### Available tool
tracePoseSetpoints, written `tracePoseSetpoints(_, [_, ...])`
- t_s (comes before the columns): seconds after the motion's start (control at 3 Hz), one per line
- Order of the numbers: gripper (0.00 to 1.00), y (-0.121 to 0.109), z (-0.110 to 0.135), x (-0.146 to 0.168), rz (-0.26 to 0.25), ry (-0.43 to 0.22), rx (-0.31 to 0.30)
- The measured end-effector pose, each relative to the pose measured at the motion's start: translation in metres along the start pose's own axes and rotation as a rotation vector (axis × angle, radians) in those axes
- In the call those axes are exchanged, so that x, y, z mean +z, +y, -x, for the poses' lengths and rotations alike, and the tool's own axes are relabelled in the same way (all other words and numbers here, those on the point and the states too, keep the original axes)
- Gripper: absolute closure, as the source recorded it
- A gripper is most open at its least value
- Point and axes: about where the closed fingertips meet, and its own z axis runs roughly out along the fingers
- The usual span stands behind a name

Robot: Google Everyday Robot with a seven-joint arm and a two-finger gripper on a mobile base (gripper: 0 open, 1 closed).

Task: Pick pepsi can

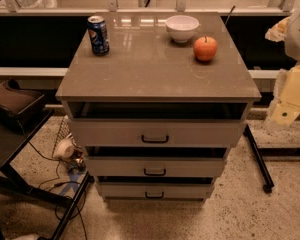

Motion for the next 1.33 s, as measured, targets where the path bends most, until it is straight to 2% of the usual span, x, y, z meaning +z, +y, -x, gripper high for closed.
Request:
tracePoseSetpoints(0.33, [0.0,0.0,0.0,0.0,0.0,0.0,0.0])
tracePoseSetpoints(0.67, [0.0,-0.013,0.022,-0.002,-0.024,-0.073,-0.001])
tracePoseSetpoints(1.0, [0.0,-0.058,0.083,0.006,-0.073,-0.326,0.047])
tracePoseSetpoints(1.33, [0.0,-0.093,0.124,0.015,-0.11,-0.549,0.114])
